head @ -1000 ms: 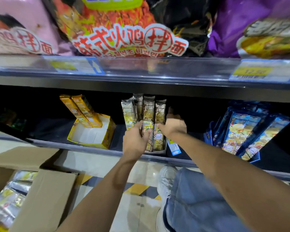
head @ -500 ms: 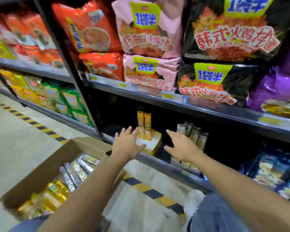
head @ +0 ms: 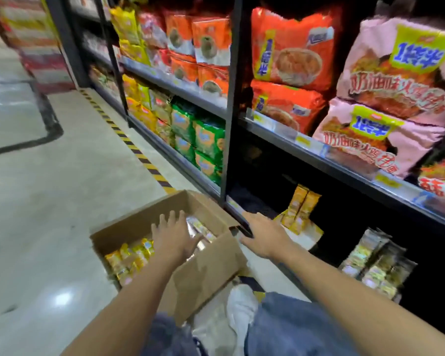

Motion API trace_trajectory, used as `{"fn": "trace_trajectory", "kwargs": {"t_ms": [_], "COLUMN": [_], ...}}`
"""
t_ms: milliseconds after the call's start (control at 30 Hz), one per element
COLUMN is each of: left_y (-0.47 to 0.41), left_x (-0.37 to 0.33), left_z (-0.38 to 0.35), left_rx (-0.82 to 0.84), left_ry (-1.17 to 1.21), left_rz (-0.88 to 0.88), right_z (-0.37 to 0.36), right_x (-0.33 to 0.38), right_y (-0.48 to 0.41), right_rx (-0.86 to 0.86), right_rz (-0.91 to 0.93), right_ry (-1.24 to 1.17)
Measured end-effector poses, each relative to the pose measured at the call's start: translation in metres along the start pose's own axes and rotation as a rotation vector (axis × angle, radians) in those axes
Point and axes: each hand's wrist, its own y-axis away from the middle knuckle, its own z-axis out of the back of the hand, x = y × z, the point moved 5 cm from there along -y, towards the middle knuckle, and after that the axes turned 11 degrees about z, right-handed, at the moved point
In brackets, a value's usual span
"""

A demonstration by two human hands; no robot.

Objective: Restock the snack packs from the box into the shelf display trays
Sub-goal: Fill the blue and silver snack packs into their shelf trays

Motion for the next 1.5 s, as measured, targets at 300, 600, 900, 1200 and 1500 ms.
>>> {"fn": "trace_trajectory", "kwargs": {"t_ms": [300,600,900,1200,1500], "left_y": [-0.106,-0.21,-0.24,-0.253,-0.264], "left_x": [0.041,0.07,0.083,0.098,0.107], "left_z": [-0.108,-0.223,-0.291,-0.303,-0.298], "left_rx": [0.008,0.108,0.104,0.085,0.206], "left_ry": [0.044,-0.039,-0.151,0.03,0.245], "left_rz": [0.064,0.115,0.261,0.361,0.432], "right_z": [-0.135,-0.263,-0.329,-0.35,-0.354], "right_x": [0.01,-0.006,-0.048,-0.037,-0.044], "right_y": [-0.173,-0.28,-0.315,-0.321,-0.325], "right_rx": [0.189,0.321,0.298,0.424,0.469], "right_rz": [0.062,0.116,-0.147,-0.05,-0.089], "right_ry": [-0.076,-0.119,-0.286,-0.246,-0.444]}}
